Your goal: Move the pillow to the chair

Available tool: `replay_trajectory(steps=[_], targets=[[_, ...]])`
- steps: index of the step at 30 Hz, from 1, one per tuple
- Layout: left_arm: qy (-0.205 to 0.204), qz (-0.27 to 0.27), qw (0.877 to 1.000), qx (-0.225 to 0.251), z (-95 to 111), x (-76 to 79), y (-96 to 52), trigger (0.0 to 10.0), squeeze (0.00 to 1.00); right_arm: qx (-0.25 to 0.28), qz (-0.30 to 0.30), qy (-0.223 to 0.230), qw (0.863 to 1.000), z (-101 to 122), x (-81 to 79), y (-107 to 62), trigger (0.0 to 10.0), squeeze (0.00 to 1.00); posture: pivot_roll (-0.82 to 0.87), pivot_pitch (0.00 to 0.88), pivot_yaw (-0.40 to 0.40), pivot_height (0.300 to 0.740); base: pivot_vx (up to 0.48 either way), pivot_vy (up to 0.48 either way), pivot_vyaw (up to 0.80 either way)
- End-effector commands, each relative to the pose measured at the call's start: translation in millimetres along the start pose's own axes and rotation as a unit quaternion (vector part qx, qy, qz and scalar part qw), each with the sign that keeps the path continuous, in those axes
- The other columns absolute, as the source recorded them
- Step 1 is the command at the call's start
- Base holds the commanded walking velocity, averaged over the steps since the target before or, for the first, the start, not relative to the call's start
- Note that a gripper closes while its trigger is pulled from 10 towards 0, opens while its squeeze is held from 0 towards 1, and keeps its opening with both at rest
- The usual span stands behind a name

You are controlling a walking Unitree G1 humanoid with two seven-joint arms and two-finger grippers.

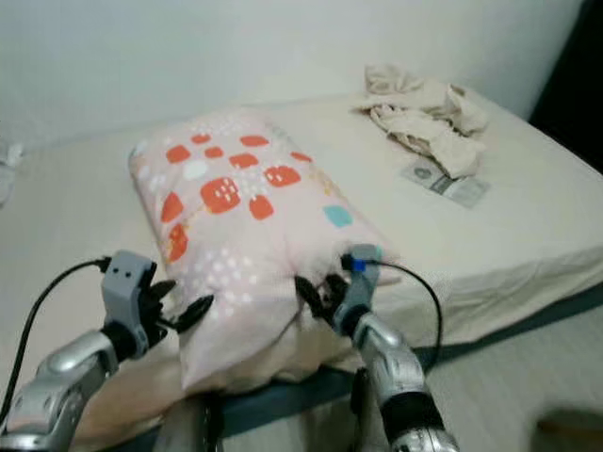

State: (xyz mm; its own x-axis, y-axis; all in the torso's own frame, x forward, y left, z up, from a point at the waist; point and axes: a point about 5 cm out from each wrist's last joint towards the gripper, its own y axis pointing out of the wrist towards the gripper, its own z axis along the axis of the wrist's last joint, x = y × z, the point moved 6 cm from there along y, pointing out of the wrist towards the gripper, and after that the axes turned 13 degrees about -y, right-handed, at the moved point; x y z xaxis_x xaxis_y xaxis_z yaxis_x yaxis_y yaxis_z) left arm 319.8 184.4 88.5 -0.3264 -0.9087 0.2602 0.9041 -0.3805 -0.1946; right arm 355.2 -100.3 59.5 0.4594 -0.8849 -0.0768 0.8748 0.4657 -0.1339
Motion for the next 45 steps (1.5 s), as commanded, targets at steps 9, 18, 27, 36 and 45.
replay_trajectory(steps=[9, 18, 27, 36, 45], targets=[[-0.014, 0.003, 1.000, -0.004, -11, 5.1, -0.6, 10.0, 0.00, 0.024, -0.095, 0.009, 0.995, -6, 23.8, -36.7, 10.0, 0.00, 0.06, 0.107, -0.027, 0.566, 0.000, 0.000, 0.00], [-0.035, 0.194, 0.973, 0.122, 20, -42.5, -7.0, 10.0, 0.00, 0.070, -0.086, -0.055, 0.992, 25, 14.8, -30.0, 10.0, 1.00, 0.05, 0.088, -0.027, 0.566, 0.000, 0.000, 0.00], [-0.013, 0.221, 0.962, 0.157, 24, -35.0, -8.6, 10.0, 0.00, 0.053, -0.065, -0.177, 0.981, 30, 6.0, -10.6, 10.0, 0.00, 0.06, 0.073, -0.068, 0.566, 0.000, 0.000, 0.00], [0.001, 0.216, 0.959, 0.185, 31, -25.3, -10.6, 10.0, 0.00, 0.067, -0.047, -0.179, 0.980, 34, -0.9, -5.0, 10.0, 0.00, 0.07, 0.075, -0.092, 0.590, 0.000, 0.000, 0.00], [0.000, 0.215, 0.958, 0.191, 33, -22.2, -9.2, 10.0, 0.00, 0.063, -0.051, -0.180, 0.980, 30, 0.2, -4.7, 10.0, 0.00, 0.07, 0.074, -0.087, 0.635, 0.000, 0.000, 0.00]])
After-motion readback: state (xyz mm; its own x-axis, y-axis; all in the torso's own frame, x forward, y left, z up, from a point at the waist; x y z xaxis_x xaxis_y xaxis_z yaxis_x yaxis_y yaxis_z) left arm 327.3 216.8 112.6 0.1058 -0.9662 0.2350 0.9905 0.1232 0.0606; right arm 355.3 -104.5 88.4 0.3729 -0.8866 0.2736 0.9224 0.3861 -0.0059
